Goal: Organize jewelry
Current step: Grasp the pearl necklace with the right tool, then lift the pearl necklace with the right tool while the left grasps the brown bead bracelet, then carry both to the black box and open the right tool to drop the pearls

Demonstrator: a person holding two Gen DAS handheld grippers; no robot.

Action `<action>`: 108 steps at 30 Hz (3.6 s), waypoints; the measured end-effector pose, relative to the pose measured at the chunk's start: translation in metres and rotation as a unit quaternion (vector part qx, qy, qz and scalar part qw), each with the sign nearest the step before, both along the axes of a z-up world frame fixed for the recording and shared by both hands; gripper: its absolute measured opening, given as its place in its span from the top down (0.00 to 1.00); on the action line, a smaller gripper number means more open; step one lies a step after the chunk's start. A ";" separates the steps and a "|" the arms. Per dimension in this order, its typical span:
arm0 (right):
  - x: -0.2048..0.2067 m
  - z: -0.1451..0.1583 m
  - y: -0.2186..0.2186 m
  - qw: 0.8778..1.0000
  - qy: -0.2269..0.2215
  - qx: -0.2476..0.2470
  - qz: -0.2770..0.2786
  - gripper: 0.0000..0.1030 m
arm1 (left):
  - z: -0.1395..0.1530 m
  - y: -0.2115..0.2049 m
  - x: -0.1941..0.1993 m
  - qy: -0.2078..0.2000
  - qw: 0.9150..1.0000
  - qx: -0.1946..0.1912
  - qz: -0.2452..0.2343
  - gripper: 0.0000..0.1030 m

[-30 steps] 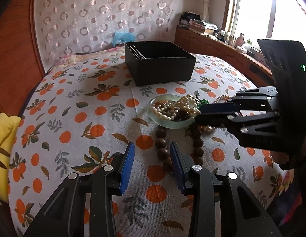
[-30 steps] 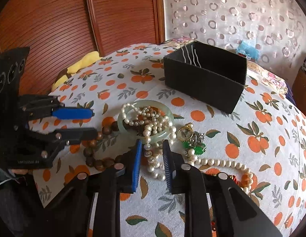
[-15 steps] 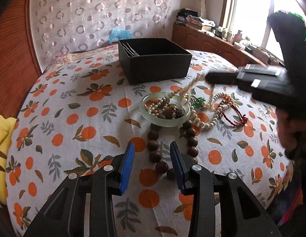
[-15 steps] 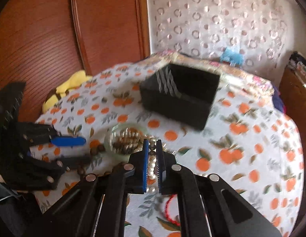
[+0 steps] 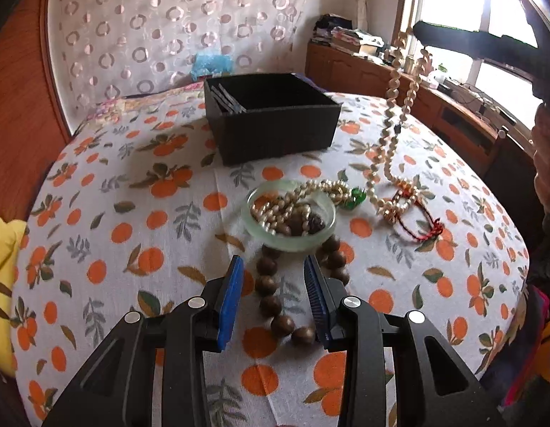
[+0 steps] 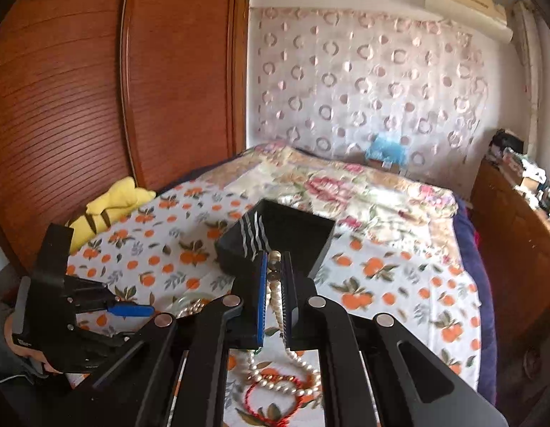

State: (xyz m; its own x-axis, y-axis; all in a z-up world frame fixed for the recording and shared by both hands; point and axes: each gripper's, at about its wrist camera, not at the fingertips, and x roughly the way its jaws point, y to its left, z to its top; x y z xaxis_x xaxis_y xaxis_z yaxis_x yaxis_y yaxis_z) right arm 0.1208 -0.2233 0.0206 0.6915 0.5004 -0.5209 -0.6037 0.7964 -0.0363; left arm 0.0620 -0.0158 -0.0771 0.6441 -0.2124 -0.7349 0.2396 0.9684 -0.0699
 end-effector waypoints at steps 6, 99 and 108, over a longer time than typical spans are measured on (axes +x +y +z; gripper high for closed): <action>0.001 0.029 -0.014 0.999 -0.029 0.009 -0.016 0.92 | 0.007 -0.008 0.011 -0.005 1.000 0.001 -0.010 0.45; 0.141 0.034 0.066 0.999 0.007 -0.030 -0.039 0.91 | 0.129 0.009 0.098 -0.100 0.995 0.023 0.014 0.88; 0.131 0.000 0.039 0.998 0.045 -0.023 -0.038 0.86 | 0.125 -0.004 0.123 -0.093 0.995 0.025 0.014 0.88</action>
